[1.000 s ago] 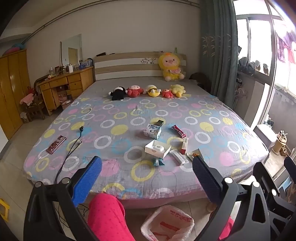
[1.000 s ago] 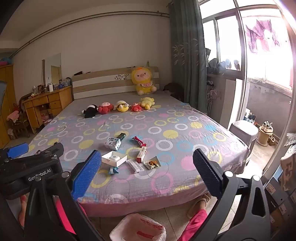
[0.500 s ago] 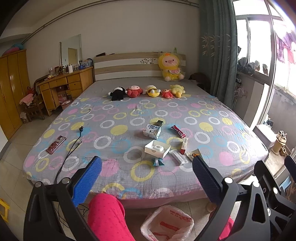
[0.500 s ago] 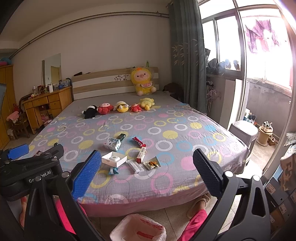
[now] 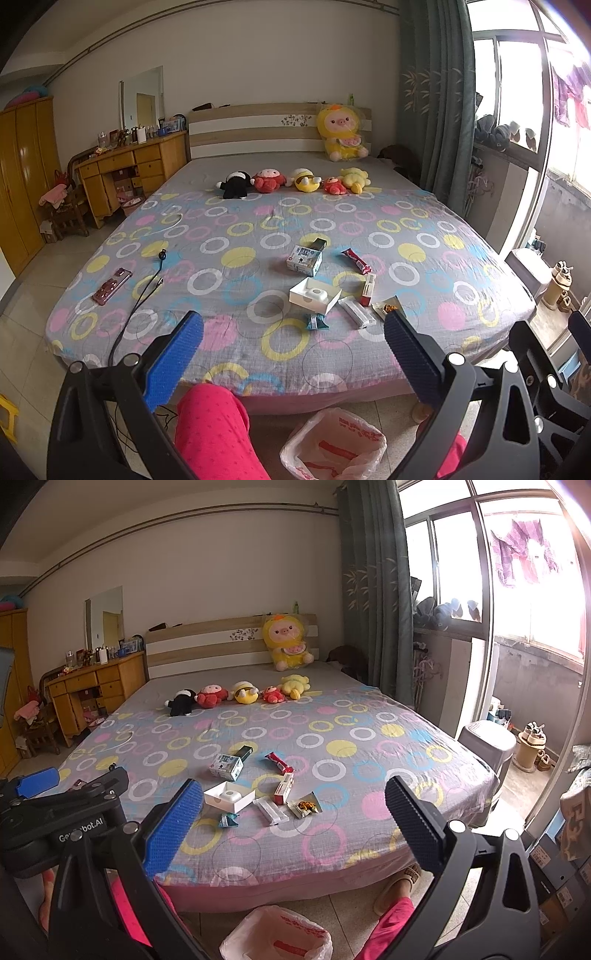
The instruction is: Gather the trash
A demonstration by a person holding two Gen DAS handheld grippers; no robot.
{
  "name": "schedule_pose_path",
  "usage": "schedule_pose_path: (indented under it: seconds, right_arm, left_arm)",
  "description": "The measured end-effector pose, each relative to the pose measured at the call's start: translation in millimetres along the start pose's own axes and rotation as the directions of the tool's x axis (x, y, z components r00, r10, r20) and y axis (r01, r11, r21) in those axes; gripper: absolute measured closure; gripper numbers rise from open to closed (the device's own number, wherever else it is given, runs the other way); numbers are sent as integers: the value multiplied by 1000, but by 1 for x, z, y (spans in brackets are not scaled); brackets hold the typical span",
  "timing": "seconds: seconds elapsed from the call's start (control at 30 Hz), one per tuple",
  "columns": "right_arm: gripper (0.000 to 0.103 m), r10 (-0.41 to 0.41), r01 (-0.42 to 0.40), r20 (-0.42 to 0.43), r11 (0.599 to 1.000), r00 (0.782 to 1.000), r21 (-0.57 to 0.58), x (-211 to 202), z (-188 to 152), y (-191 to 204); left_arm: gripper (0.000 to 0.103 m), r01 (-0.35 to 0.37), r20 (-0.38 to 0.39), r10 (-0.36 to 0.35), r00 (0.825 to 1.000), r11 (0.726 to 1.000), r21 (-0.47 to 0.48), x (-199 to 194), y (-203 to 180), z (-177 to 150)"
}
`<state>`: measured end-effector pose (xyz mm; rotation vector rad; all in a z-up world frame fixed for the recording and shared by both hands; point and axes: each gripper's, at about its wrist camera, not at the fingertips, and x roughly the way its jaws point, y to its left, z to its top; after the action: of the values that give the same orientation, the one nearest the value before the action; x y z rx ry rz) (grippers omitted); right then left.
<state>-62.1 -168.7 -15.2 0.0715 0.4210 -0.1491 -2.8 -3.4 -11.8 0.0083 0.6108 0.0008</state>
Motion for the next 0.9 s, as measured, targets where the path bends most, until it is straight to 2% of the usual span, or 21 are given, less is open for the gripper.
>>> schedule_pose_path:
  seconds: [0.9]
  right_arm:
    - [6, 3, -3, 2, 1000, 1000, -4, -3, 2, 3]
  left_arm:
    - [7, 2, -2, -2, 1000, 1000, -3, 1, 1, 2]
